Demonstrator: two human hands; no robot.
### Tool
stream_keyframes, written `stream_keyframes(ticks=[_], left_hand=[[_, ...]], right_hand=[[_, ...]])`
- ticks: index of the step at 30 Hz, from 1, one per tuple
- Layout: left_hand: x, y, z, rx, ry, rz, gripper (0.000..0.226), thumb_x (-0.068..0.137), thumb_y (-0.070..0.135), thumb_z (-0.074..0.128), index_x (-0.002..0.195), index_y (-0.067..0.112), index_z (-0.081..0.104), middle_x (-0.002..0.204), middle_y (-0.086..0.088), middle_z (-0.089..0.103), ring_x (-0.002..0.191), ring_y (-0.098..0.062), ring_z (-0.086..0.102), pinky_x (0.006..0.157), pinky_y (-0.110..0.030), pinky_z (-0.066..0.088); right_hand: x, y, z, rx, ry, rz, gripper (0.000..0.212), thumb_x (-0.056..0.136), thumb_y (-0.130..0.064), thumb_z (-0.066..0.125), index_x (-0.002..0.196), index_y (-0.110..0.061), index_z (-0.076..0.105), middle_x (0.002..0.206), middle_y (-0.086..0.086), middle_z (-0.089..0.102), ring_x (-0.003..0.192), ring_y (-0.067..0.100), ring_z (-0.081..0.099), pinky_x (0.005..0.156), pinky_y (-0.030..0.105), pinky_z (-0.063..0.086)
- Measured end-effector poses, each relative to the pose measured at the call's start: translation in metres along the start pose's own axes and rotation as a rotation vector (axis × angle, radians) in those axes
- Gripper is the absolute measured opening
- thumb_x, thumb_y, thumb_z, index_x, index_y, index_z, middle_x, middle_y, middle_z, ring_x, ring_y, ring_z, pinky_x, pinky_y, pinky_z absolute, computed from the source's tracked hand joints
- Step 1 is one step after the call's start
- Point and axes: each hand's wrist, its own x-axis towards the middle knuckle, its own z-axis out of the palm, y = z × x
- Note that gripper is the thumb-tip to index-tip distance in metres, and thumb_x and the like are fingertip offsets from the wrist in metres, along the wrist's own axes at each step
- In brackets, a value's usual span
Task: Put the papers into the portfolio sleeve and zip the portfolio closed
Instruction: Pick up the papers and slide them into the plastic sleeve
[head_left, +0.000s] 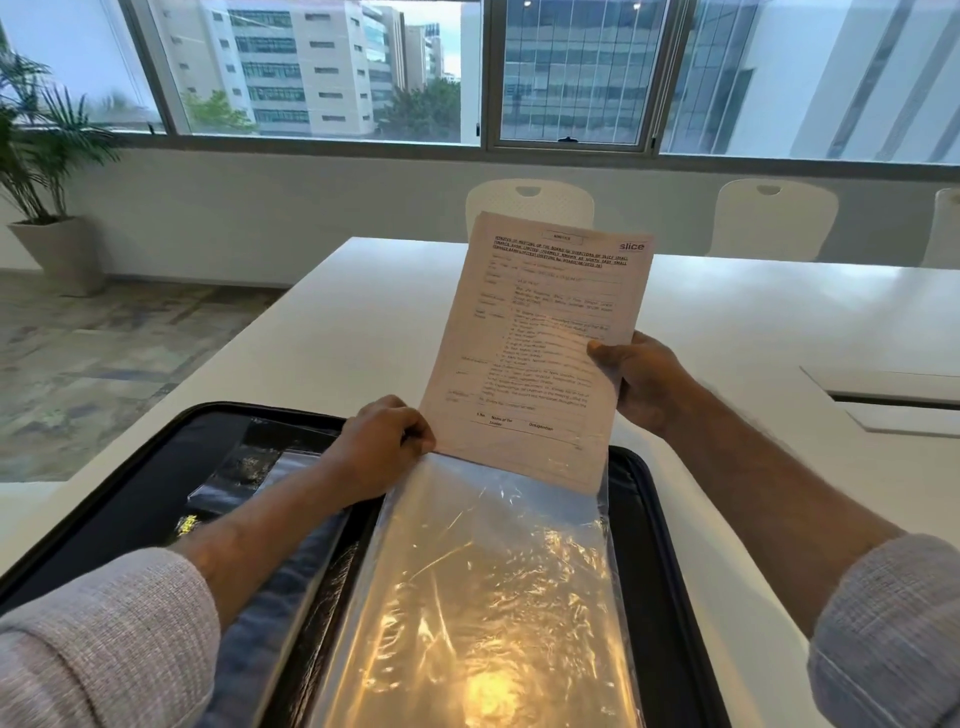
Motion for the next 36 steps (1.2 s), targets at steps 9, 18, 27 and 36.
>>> stream_keyframes(ticks=[9,18,27,36], left_hand=[[-0.006,-0.002,0.007,-0.105,0.131,-0.005,0.016,0.093,0.017,0.065,0.083,0.029,0.063,0.102,0.003,0.055,0.092,-0.017,0.057,0.080,-0.023,0.045],[-0.013,-0.005,0.014,-0.157,0.200,0.045,0.013,0.094,0.016,0.062,0.085,0.025,0.063,0.092,0.010,0.057,0.085,-0.009,0.057,0.068,-0.011,0.040],[-0.009,-0.005,0.015,-0.079,0.196,0.039,0.006,0.089,0.016,0.069,0.085,0.020,0.070,0.095,0.007,0.054,0.095,-0.016,0.051,0.087,-0.024,0.044],[-0.001,0.016,0.023,0.113,0.151,-0.017,0.004,0.093,0.033,0.061,0.093,0.032,0.064,0.108,0.012,0.057,0.104,-0.013,0.039,0.088,-0.034,0.029]], right_hand=[[0.000,-0.003,0.000,0.003,-0.001,0.000,0.038,0.090,0.011,0.052,0.121,-0.009,0.058,0.117,0.014,0.068,0.101,0.036,0.067,0.082,0.057,0.055],[0.001,-0.009,0.006,-0.057,-0.042,0.019,0.038,0.089,0.011,0.053,0.120,-0.010,0.058,0.118,0.014,0.067,0.101,0.036,0.067,0.078,0.054,0.057],[-0.001,-0.005,0.003,-0.184,-0.073,0.074,0.039,0.090,0.009,0.054,0.124,-0.009,0.056,0.120,0.015,0.065,0.105,0.037,0.065,0.080,0.055,0.056],[-0.009,0.000,-0.002,-0.324,-0.165,0.148,0.037,0.091,0.006,0.055,0.126,-0.006,0.053,0.121,0.016,0.064,0.105,0.037,0.066,0.085,0.057,0.055]])
